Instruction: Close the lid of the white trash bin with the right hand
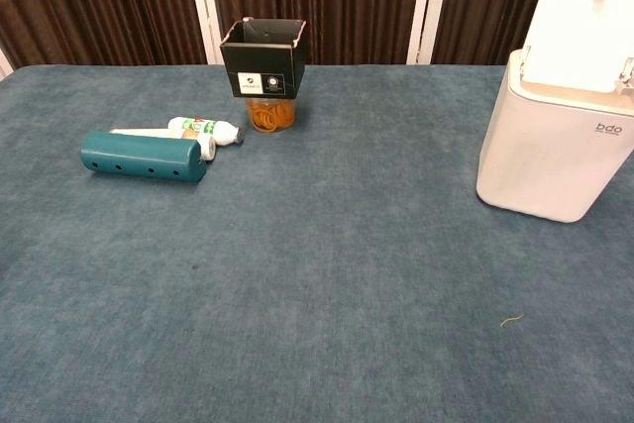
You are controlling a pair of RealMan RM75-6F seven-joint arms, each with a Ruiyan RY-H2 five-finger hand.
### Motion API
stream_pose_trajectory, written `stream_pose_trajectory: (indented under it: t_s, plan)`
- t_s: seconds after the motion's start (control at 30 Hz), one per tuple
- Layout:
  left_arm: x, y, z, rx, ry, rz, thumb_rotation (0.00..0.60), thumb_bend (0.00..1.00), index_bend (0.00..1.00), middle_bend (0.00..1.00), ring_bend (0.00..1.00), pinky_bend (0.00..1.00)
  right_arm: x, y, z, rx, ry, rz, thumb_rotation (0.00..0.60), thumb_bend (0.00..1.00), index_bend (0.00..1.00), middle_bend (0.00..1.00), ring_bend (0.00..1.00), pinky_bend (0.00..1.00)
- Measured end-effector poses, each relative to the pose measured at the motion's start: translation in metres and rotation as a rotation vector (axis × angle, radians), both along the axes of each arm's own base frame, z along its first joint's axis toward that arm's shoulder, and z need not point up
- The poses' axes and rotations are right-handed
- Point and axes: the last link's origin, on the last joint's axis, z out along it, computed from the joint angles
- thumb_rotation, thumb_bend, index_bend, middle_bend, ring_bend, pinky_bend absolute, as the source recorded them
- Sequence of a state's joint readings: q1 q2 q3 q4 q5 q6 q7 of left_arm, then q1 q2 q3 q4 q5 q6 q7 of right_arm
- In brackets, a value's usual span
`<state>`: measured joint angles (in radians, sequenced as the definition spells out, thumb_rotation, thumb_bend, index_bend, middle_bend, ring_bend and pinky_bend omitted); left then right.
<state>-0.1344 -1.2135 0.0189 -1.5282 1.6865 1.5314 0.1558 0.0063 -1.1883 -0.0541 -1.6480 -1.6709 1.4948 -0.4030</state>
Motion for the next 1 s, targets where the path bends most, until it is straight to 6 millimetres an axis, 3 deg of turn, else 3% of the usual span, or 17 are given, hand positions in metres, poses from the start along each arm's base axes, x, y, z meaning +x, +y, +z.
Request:
stream_pose_trajectory:
  t_s: [0.37,0.6,0.7,0.77,0.83,0.9,1.0]
  plan:
    - [0.0,0.002,-0.002,-0.011,-0.002,0.002,0.6,0.46,0.0,0.0,0.0,0.0,0.005,-0.009,0.001,-0.049,-0.05,0.001,0.6,0.39,0.0,0.01,0.0,0.06]
    - [0.001,0.001,-0.001,-0.01,-0.001,0.005,0.6,0.46,0.0,0.0,0.0,0.0,0.034,-0.062,0.005,-0.092,-0.087,0.008,0.6,0.39,0.0,0.18,0.1,0.25]
    - [0.0,0.001,0.0,0.0,0.0,0.006,0.6,0.46,0.0,0.0,0.0,0.0,0.049,-0.092,0.009,-0.114,-0.074,0.01,0.6,0.41,0.0,0.44,0.37,0.51]
    - [0.0,0.001,0.001,0.003,0.0,0.009,0.6,0.46,0.0,0.0,0.0,0.0,0.058,-0.111,0.012,-0.132,-0.065,-0.002,0.6,0.49,0.04,0.76,0.73,0.81]
    - [0.0,0.001,0.001,0.007,0.001,0.007,0.6,0.46,0.0,0.0,0.0,0.0,0.068,-0.131,0.015,-0.142,-0.068,-0.033,0.6,0.56,0.08,0.91,0.89,0.95]
    - [0.0,0.001,0.002,0.009,0.001,0.005,0.6,0.46,0.0,0.0,0.0,0.0,0.079,-0.149,0.017,-0.144,-0.076,-0.07,0.6,0.6,0.12,0.99,0.98,1.0]
    - [-0.001,0.002,0.001,0.006,0.002,0.008,0.6,0.46,0.0,0.0,0.0,0.0,0.097,-0.173,0.02,-0.14,-0.08,-0.109,0.6,0.65,0.16,1.0,1.0,1.0]
